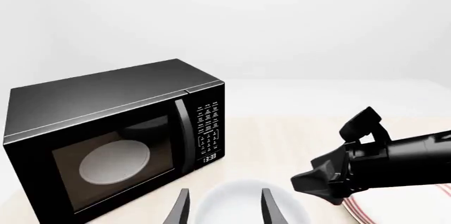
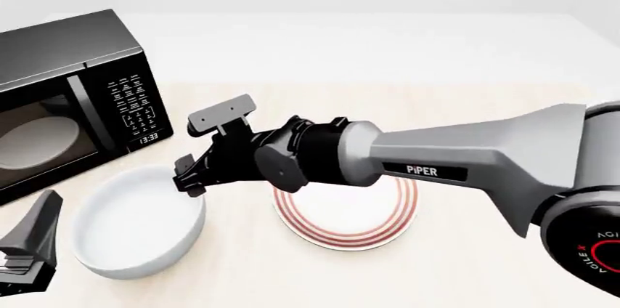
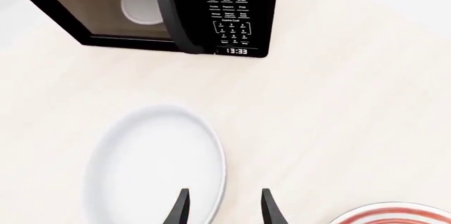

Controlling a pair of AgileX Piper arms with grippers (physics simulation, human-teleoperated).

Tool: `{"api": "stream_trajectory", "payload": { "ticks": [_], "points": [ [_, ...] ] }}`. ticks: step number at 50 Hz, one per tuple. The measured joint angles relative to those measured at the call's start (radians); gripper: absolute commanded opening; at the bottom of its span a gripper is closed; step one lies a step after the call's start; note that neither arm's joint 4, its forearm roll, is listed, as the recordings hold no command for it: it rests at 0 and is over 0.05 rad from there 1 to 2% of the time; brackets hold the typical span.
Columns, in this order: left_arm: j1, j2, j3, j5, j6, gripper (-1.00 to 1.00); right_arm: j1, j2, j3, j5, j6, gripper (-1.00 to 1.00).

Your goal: Put the white bowl to the right of the plate.

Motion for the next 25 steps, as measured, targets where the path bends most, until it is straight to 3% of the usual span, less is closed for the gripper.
{"api": "stream_trajectory", "payload": {
  "ticks": [25],
  "points": [
    [0.0, 0.0, 0.0, 0.0, 0.0, 1.0, 0.002, 0.046, -0.005, -0.044, 0.037, 1.0]
  ]
}}
